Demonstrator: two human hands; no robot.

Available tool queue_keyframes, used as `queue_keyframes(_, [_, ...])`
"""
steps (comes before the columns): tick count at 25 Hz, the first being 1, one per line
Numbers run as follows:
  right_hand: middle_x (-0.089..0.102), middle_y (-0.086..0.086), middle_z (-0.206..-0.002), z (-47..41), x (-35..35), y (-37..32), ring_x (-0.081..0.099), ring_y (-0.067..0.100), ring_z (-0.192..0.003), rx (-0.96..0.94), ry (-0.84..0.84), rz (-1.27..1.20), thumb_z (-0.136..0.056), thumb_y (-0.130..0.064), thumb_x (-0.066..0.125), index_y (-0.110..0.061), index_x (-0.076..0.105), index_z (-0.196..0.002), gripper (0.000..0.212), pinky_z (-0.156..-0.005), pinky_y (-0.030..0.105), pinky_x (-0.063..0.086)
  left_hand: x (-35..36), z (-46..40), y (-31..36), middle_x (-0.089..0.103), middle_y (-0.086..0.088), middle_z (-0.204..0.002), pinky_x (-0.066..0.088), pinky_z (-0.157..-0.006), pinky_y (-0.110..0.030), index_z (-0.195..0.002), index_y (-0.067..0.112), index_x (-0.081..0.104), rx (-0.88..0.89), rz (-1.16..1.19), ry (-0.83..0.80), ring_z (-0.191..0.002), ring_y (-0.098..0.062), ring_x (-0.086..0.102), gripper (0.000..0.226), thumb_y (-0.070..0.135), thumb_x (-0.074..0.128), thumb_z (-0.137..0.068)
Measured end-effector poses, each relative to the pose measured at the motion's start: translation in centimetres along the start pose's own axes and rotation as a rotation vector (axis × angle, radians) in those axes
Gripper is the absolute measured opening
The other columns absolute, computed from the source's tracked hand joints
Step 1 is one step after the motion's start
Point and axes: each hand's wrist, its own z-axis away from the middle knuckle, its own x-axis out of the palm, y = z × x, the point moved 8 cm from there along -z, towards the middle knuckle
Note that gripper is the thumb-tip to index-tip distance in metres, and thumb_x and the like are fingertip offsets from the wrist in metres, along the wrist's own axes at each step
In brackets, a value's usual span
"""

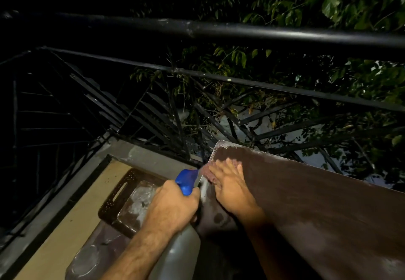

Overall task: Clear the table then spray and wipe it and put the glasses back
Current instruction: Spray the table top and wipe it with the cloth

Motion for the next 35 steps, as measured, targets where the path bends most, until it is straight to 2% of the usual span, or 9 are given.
queue_keyframes(2, [0.059,0.002,-0.135,3.6,1.4,-2.5,0.05,0.033,-0.13,-0.166,-0.082,0.062,-0.078,-0.03,0.041,-0.026,0.063,-0.128,0.055,-0.114,0.044,0.012,-0.1,-0.1,0.1,0.063,0.0,-0.062,0.055,-0.067,-0.03,-0.08,0.013,0.067,0.01,0.003,0.0,-0.066,-0.02,0.068,0.027,0.038,0.065,-0.089])
queue_keyframes(4, [0.066,-0.001,-0.125,4.5,1.9,-3.1,0.059,0.029,-0.12,-0.231,-0.104,0.112,-0.074,-0.034,0.042,-0.027,0.069,-0.118,0.052,-0.114,0.047,0.027,0.1,-0.1,0.1,0.064,0.0,-0.063,0.056,-0.069,-0.031,-0.079,0.014,0.067,0.01,0.008,-0.019,-0.069,-0.021,0.07,0.026,0.037,0.065,-0.089])
queue_keyframes(8, [0.036,0.001,-0.154,-1.1,-0.1,-0.3,0.019,0.029,-0.147,-0.06,-0.058,-0.001,-0.093,-0.016,0.045,-0.024,0.042,-0.146,0.053,-0.119,0.045,-0.007,0.8,0.2,-0.1,0.071,-0.003,-0.071,0.061,-0.073,-0.036,-0.084,0.018,0.068,-0.003,0.037,-0.043,-0.07,-0.02,0.071,0.026,0.044,0.065,-0.087])
queue_keyframes(13, [0.025,0.004,-0.159,-7.7,-1.2,2.7,0.005,0.029,-0.149,0.2,-0.016,-0.002,-0.095,-0.014,0.045,-0.022,0.033,-0.151,0.058,-0.118,0.049,-0.011,-0.5,0.0,0.1,0.064,-0.005,-0.064,0.046,-0.057,-0.028,-0.076,0.013,0.065,-0.046,0.057,-0.015,-0.058,-0.017,0.059,0.025,0.031,0.067,-0.093])
queue_keyframes(18, [0.038,0.006,-0.153,-0.9,0.1,-3.0,0.019,0.035,-0.146,-0.119,-0.031,-0.026,-0.089,-0.033,0.036,-0.025,0.05,-0.141,0.054,-0.116,0.046,-0.017,-1.8,-1.0,-0.4,0.066,-0.006,-0.059,0.051,-0.06,-0.031,-0.072,0.009,0.069,-0.056,0.085,0.044,-0.057,-0.021,0.062,0.03,0.034,0.069,-0.09])
queue_keyframes(22, [0.025,0.006,-0.159,3.4,1.8,-4.5,0.006,0.028,-0.148,-0.23,-0.249,-0.029,-0.066,-0.06,0.015,-0.02,0.036,-0.149,0.094,-0.118,0.05,-0.012,-1.7,-1.6,-1.0,0.074,-0.013,-0.066,0.059,-0.071,-0.039,-0.074,0.01,0.073,-0.065,0.093,0.002,-0.063,-0.027,0.069,0.029,0.035,0.068,-0.089])
queue_keyframes(27, [0.032,0.002,-0.156,-3.8,-1.0,2.0,0.012,0.031,-0.148,0.054,-0.026,-0.006,-0.096,-0.017,0.035,-0.032,0.038,-0.147,0.054,-0.118,0.051,-0.01,-2.0,-1.0,-0.5,0.067,-0.008,-0.062,0.049,-0.061,-0.03,-0.073,0.01,0.07,-0.057,0.035,0.006,-0.062,-0.023,0.063,0.027,0.032,0.068,-0.09])
queue_keyframes(31, [0.025,0.003,-0.159,-4.8,-4.5,8.0,0.007,0.025,-0.149,0.369,0.123,0.021,-0.098,-0.018,0.041,-0.022,0.029,-0.152,0.056,-0.119,0.049,-0.006,-2.5,-0.4,-0.3,0.068,-0.007,-0.066,0.052,-0.067,-0.033,-0.071,0.018,0.065,-0.048,0.02,0.016,-0.066,-0.023,0.065,0.024,0.034,0.07,-0.088])
queue_keyframes(35, [0.023,0.0,-0.16,1.4,-5.1,7.6,0.005,0.024,-0.149,0.356,0.182,-0.06,-0.099,-0.014,0.038,-0.027,0.03,-0.151,0.055,-0.12,0.044,-0.01,-2.9,0.3,0.2,0.064,-0.001,-0.069,0.048,-0.066,-0.032,-0.066,0.024,0.056,-0.048,0.052,0.016,-0.067,-0.016,0.061,0.027,0.03,0.071,-0.088])
